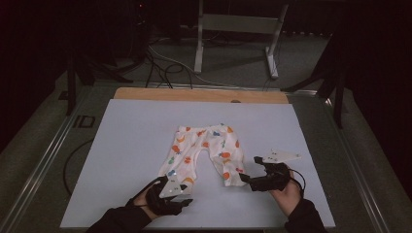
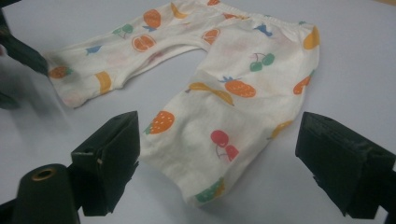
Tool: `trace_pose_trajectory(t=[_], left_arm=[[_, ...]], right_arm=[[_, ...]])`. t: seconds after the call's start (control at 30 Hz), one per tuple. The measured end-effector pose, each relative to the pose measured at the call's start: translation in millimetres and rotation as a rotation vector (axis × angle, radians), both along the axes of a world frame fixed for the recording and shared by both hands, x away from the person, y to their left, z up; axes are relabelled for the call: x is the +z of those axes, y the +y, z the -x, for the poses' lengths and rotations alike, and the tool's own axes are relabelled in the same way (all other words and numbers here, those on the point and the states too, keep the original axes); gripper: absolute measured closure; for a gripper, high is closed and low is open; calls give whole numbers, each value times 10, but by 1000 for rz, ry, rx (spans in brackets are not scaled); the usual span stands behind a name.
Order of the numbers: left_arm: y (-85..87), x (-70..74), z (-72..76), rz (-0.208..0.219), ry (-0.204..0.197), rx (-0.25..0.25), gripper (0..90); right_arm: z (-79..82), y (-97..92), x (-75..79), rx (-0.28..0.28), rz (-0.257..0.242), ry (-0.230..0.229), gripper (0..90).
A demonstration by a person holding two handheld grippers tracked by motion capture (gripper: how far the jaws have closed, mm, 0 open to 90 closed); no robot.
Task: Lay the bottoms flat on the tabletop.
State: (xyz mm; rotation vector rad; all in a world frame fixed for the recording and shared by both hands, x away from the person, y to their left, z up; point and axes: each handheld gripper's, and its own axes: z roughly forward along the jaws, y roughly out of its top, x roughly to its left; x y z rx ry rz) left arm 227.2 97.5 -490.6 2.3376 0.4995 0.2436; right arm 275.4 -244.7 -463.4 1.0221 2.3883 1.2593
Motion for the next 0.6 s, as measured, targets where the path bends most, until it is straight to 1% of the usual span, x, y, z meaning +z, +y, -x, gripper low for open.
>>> trace_pose_trajectory(t=[0.07, 0.13, 0.17, 0.2, 0.23, 0.27, 0.33, 0.37, 0.4, 0.5, 0.53, 0.6], left_arm=[[-71, -43, -35, -38, -14, -15, 558], [-117, -88, -81, -72, -8, -15, 603], [-128, -107, -98, -86, -13, -11, 626], [-138, -140, -125, -108, -9, -3, 648], [-140, -167, -147, -114, 0, 6, 669], [-133, -182, -162, -107, -7, 20, 694], [-118, -172, -200, -104, 2, 31, 772], [-111, -167, -210, -97, 1, 38, 825], [-103, -164, -220, -80, 9, 45, 858], [-78, -138, -234, -19, 33, 66, 876], [-65, -114, -237, 8, 38, 72, 877], [-26, -57, -254, 77, 60, 96, 877]], right_arm=[[-2, 1, -8, 5, 4, 4, 139], [-3, -2, -8, 5, 2, 6, 139], [-1, -3, -6, 4, -3, 4, 139], [0, -5, -4, 5, -3, 3, 139], [-2, -10, -5, 6, -4, 1, 139], [-1, -15, -3, 2, -3, 3, 139], [-3, -20, 2, -1, -5, 2, 139], [-4, -18, 2, -3, -6, 2, 139], [-7, -17, -2, 0, -3, 1, 139], [-12, -10, -1, 6, -1, 0, 139], [-11, -8, 1, 7, 0, 0, 139], [-12, -4, -3, 8, 1, 2, 139]])
